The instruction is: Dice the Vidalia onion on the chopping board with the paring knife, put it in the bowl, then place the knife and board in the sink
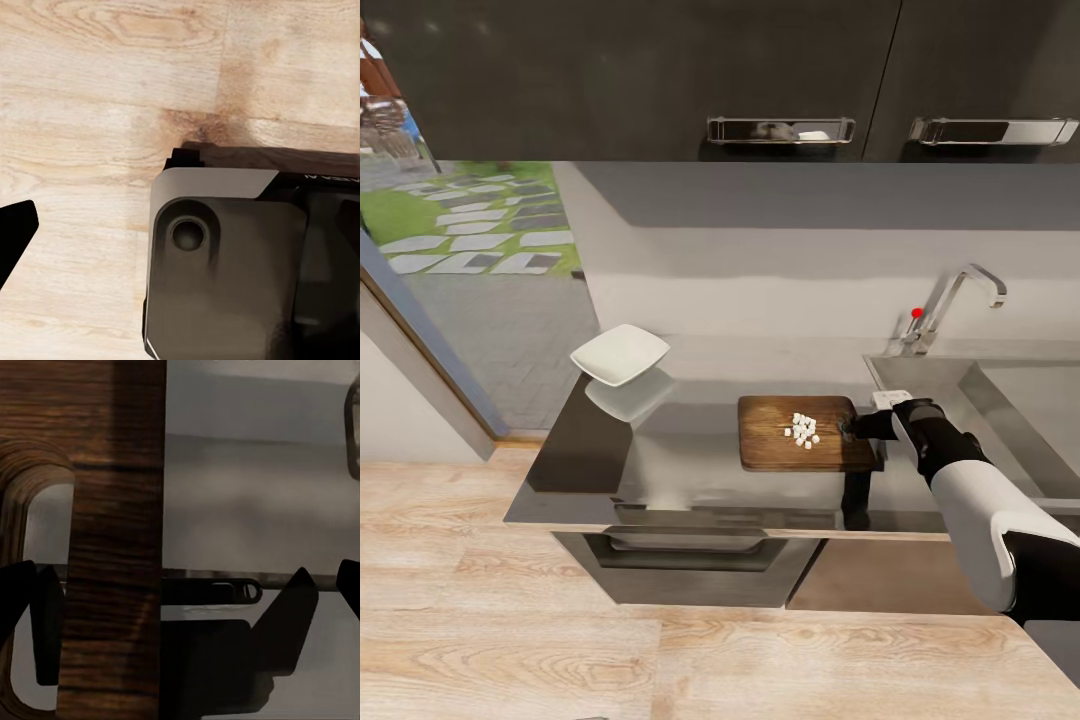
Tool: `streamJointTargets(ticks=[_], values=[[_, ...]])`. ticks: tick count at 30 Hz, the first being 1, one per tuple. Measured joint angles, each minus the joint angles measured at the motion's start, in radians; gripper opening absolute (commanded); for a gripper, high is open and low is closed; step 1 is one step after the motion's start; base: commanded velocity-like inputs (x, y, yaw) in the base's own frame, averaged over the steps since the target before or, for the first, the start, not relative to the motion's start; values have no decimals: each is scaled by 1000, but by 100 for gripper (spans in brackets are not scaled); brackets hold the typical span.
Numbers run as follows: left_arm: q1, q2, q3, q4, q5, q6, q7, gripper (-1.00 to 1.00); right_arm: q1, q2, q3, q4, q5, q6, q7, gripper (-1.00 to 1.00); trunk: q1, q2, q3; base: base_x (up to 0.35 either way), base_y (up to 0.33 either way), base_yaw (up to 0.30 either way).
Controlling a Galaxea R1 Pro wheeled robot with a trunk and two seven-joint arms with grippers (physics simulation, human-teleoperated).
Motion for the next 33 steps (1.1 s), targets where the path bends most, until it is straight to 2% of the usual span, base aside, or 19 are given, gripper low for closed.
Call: streamJointTargets(ticks=[24,33], values=[[0,1,0,0,0,0,0,100,0,1,0,-1,1,0,-2,-100,0,0,0,0,0,0],[0,0,0,-3,0,2,1,100,0,2,0,-2,0,2,-4,-100,0,0,13,0,0,0]])
